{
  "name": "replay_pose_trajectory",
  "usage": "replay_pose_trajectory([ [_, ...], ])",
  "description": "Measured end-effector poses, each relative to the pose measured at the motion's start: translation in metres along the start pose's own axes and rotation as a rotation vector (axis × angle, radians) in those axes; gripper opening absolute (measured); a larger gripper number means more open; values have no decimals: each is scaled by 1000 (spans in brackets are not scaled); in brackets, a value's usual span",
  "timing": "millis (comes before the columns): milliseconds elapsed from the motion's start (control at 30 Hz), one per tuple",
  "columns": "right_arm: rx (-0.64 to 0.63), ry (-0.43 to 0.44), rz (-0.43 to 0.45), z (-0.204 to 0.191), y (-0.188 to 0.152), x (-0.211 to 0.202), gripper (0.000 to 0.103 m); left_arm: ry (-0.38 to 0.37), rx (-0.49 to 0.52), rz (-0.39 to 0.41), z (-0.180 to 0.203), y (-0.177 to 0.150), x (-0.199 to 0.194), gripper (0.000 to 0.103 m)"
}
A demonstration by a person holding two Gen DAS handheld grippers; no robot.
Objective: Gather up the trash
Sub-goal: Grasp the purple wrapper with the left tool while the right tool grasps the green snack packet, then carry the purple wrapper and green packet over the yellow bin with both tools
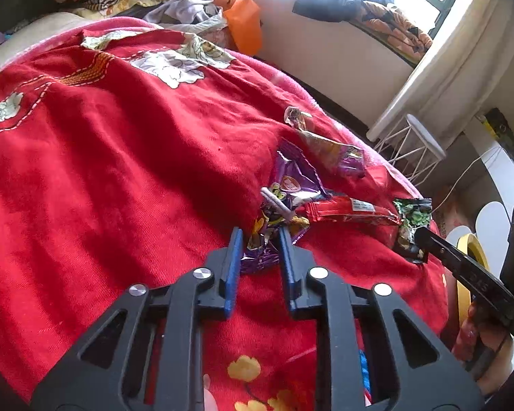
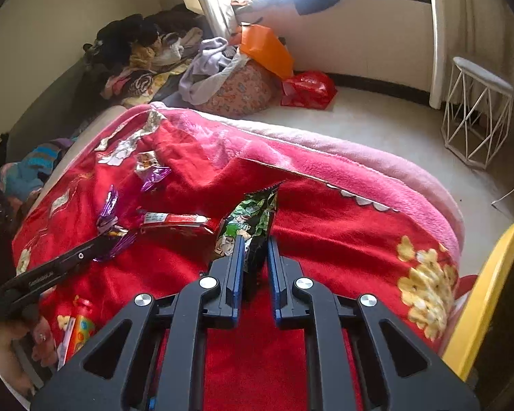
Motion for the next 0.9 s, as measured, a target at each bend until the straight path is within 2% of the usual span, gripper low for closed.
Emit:
replay_pose_trajectory([
  [100, -1, 0, 14, 1, -2, -9, 12, 1, 12, 18, 3, -3, -8, 8],
  [267, -12, -19, 46, 3, -8, -28, 11, 14, 11, 67, 4, -4, -29, 7],
  [533, -69, 28, 82, -10, -18, -65, 10, 3, -11, 163, 5, -6, -75, 6],
  [733, -125, 71, 92, -26, -28, -91, 9, 13, 18, 210, 16, -22, -112, 6],
  [900, -156, 98, 102, -39, -33, -110, 9, 6, -2, 231, 16, -38, -134, 6],
])
Point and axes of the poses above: each gripper's, at about its wrist camera, not at the fingertips, and x roughly the way its jaws point, z to its right, y to its top, the point moved 1 cm from there along x, roughly the way its jaws point, and after that the axes turned 1 degree about -x, right-handed, at the moved point
